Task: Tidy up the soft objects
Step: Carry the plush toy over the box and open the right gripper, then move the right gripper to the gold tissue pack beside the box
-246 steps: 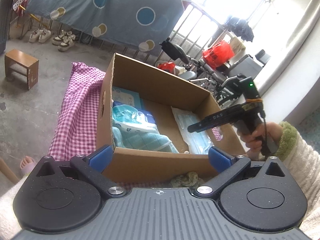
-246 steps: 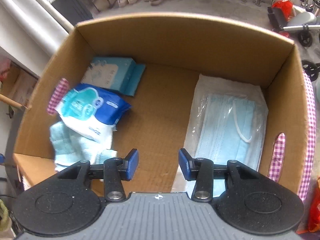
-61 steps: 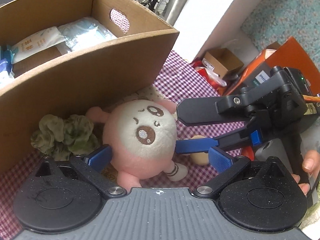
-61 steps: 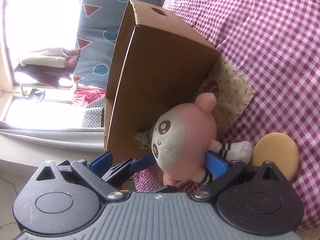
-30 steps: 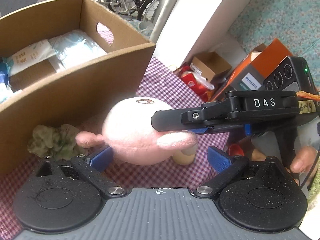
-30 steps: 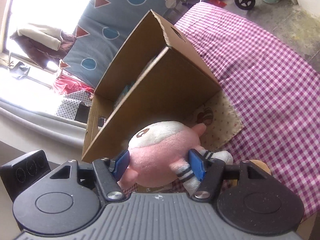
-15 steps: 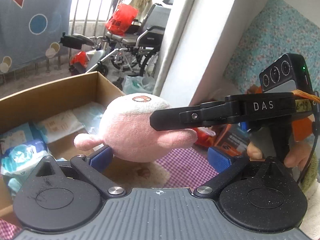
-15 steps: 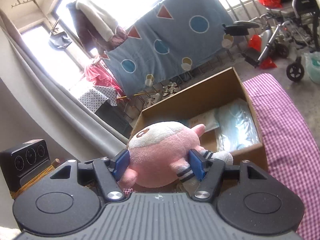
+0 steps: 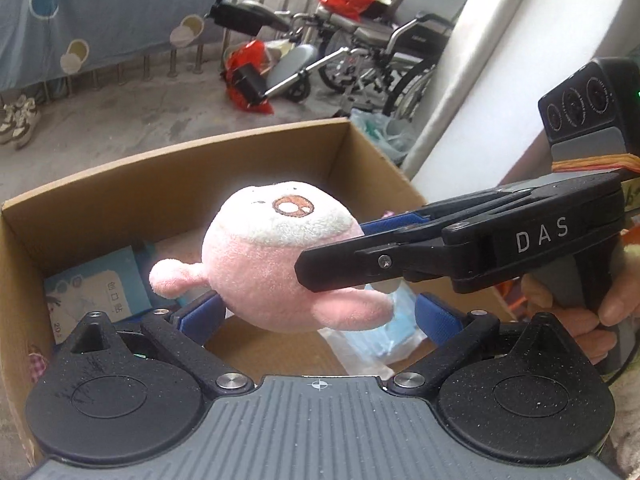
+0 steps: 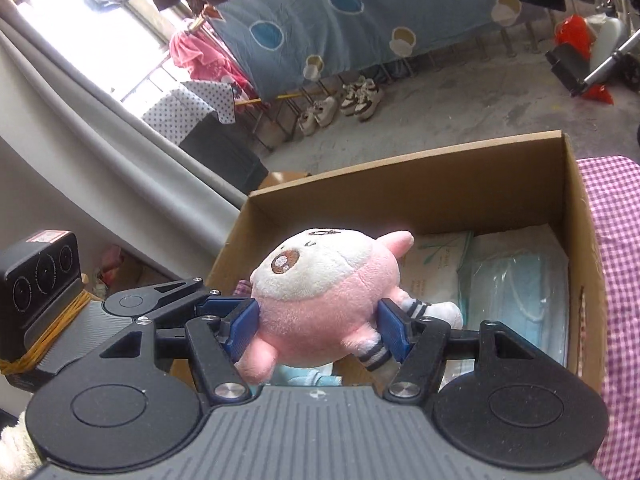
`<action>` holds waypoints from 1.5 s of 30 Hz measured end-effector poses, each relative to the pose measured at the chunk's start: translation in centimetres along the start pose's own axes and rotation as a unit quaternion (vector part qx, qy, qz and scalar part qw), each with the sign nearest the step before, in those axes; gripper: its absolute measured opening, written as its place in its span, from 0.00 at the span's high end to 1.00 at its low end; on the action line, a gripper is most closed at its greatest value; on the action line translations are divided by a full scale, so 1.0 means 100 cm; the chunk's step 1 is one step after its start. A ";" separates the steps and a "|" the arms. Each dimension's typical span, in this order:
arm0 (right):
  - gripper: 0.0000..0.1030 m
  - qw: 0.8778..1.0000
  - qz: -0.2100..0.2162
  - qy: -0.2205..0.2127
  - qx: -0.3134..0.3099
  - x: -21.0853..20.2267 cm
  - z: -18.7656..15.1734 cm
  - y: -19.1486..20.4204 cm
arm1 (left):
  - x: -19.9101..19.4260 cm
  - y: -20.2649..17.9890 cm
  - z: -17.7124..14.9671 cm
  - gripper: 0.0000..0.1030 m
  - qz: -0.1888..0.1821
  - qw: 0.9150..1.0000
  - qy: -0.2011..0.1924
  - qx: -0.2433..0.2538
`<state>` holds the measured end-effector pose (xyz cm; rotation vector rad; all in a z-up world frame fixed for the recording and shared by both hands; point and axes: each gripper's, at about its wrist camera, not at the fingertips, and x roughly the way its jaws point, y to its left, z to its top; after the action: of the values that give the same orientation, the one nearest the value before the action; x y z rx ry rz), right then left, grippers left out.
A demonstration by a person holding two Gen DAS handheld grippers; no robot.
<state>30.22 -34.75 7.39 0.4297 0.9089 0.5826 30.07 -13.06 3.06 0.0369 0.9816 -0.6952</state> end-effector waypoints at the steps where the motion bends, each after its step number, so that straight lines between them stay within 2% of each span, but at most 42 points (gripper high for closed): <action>1: 0.34 1.000 -0.002 0.015 -0.004 0.014 0.008 -0.006 | 0.010 0.005 0.003 0.02 0.006 1.000 0.011 -0.001; 6: 0.34 0.997 -0.025 0.069 -0.005 0.069 0.025 -0.032 | 0.054 0.030 0.004 0.06 0.018 0.997 0.079 -0.016; 9: 0.34 0.992 -0.052 0.113 0.003 0.098 0.019 -0.047 | 0.058 0.029 0.000 0.06 0.019 0.995 0.096 -0.016; 12: 0.33 0.988 -0.035 0.150 0.023 0.111 0.008 -0.057 | 0.054 0.026 -0.001 0.06 0.017 0.995 0.097 -0.005; 15: 0.31 0.986 -0.040 0.159 0.011 0.108 0.005 -0.051 | 0.043 0.022 -0.001 0.05 0.015 0.996 0.091 -0.001; 16: 0.27 0.985 -0.041 0.165 0.012 0.107 0.004 -0.050 | 0.039 0.021 -0.003 0.05 0.016 0.996 0.087 -0.001; 21: 0.19 0.982 -0.058 0.174 0.042 0.106 0.010 -0.055 | 0.018 0.016 -0.006 0.04 0.021 0.997 0.071 0.001; 28: 0.18 0.987 -0.072 0.134 0.050 0.074 0.013 -0.046 | -0.031 0.003 -0.010 0.04 0.020 1.000 0.019 0.002; 35: 0.16 0.997 -0.058 0.044 0.031 -0.005 0.000 -0.010 | -0.113 -0.013 -0.041 0.01 0.013 0.998 -0.062 0.010; 40: 0.13 0.999 -0.033 -0.033 0.016 -0.076 -0.036 0.012 | -0.156 -0.022 -0.086 0.01 0.020 0.995 -0.096 0.010; 45: 0.10 0.997 -0.010 -0.072 0.024 -0.112 -0.091 0.019 | -0.153 -0.030 -0.138 0.01 0.020 0.996 -0.090 0.008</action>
<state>16.72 -39.46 10.29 0.4994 0.7904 0.5048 12.60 -2.84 7.74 0.0075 0.8002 -0.6575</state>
